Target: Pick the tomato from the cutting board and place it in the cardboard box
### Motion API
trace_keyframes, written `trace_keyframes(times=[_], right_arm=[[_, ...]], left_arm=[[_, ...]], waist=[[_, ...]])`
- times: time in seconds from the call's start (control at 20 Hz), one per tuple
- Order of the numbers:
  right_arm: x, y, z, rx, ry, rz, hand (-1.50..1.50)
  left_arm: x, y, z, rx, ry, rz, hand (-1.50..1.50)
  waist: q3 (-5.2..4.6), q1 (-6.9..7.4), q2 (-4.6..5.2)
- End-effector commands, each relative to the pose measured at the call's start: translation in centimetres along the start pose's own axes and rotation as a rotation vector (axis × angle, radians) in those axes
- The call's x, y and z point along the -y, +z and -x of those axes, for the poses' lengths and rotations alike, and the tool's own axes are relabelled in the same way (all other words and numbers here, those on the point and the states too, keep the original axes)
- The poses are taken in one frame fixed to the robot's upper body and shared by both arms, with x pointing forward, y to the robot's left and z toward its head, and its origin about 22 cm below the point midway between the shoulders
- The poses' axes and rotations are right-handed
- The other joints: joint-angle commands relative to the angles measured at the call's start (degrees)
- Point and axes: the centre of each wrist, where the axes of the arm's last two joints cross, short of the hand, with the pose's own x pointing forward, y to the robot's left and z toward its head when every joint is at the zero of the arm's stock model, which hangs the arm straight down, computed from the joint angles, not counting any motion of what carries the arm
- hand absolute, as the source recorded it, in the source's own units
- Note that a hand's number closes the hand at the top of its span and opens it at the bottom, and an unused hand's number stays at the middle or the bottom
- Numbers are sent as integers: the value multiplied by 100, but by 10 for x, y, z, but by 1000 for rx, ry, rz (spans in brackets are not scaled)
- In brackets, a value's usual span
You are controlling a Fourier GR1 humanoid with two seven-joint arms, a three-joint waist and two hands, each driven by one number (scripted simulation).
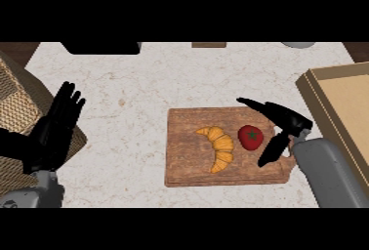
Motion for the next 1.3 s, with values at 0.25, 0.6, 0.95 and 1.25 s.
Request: trace_keyframes(times=[0.25,0.6,0.95,1.25], right_arm=[[-17,-7,10,9,26,0,-150],[-20,2,30,73,85,7,150],[-15,-1,-4,130,171,112,150],[-72,-14,-71,-84,321,301,150]], left_arm=[[5,-7,0,-2,3,0,0],[20,1,13,-7,-6,-20,0],[8,7,-3,-2,-2,-20,0],[1,4,10,-2,-2,-27,0]], waist=[[1,-7,0],[2,-5,4],[1,-12,-6],[-13,-98,-58]])
